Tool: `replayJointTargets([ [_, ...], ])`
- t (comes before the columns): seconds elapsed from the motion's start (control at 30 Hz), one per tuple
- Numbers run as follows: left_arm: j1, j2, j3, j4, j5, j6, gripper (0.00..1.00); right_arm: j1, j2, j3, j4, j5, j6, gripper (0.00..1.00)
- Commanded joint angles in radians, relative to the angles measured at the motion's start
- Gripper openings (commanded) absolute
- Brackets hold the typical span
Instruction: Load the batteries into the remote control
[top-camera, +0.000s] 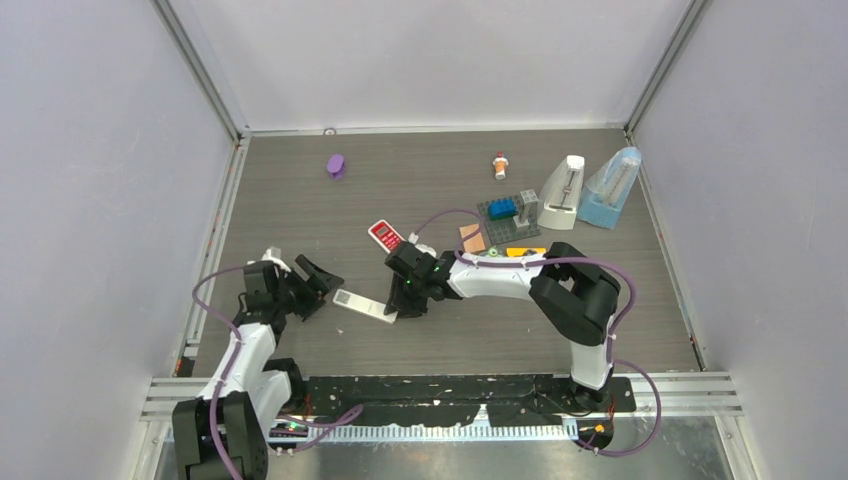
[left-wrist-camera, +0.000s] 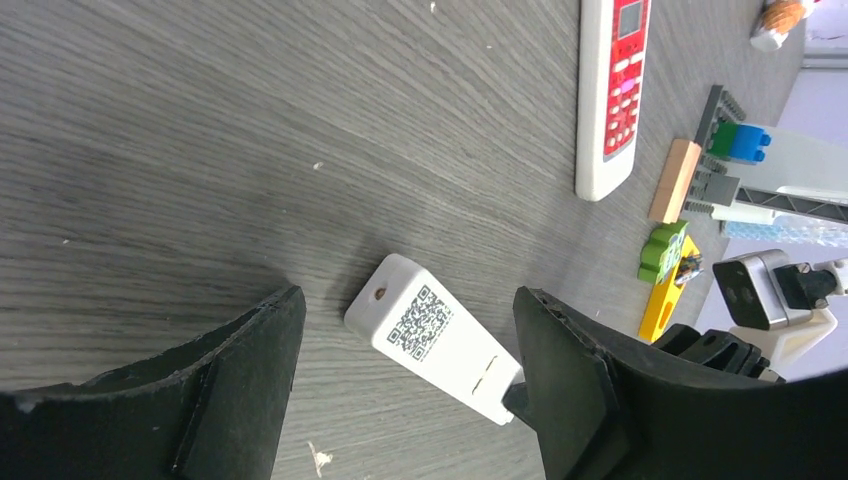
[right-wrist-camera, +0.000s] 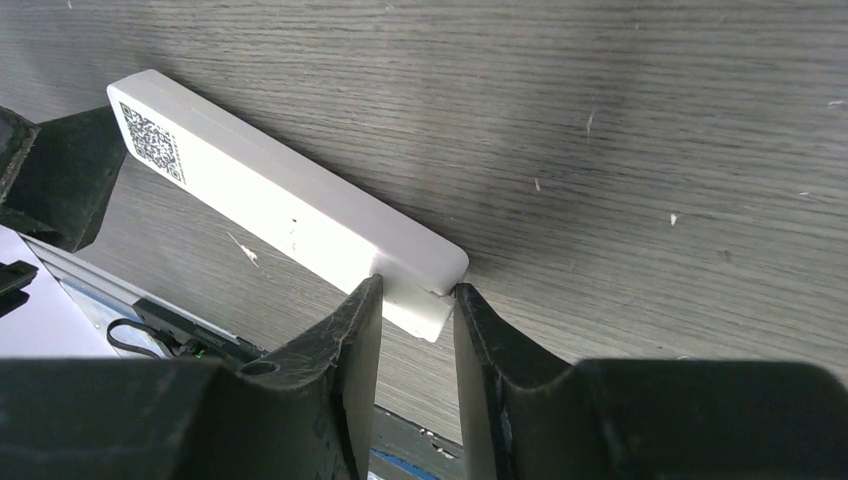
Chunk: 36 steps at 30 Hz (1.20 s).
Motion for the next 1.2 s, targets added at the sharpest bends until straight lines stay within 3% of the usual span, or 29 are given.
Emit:
replayJointTargets([
  [0.0, -0.005, -0.019, -0.058, 0.173, -0.013, -0.044, 0.78, 0.016, 0.085, 0.01, -0.02, 0.018, 0.013, 0.31],
  [0.27, -0.03, -0.023, -0.15, 0.441, 0.032, -0.111, 0.76, 0.022, 0.108, 0.017, -0.039, 0.031, 0.03, 0.3],
  [0.5, -0.123, 0.011, -0.164, 0.515, 0.022, -0.097, 0.73, 0.034, 0.137, 0.062, -0.087, 0.042, 0.053, 0.3],
  [0.7, -0.131, 0.108, -0.135, 0.534, 0.066, -0.058, 0.71, 0.036, 0.153, 0.061, -0.081, 0.042, 0.072, 0.31],
  [1.07, -0.215, 0.155, -0.242, 0.687, 0.085, -0.109, 0.37, 0.036, 0.221, 0.129, -0.136, 0.04, 0.089, 0.3],
  [1.17, -0.233, 0.152, -0.259, 0.693, 0.072, -0.105, 0.33, 0.036, 0.235, 0.145, -0.146, 0.041, 0.105, 0.3],
])
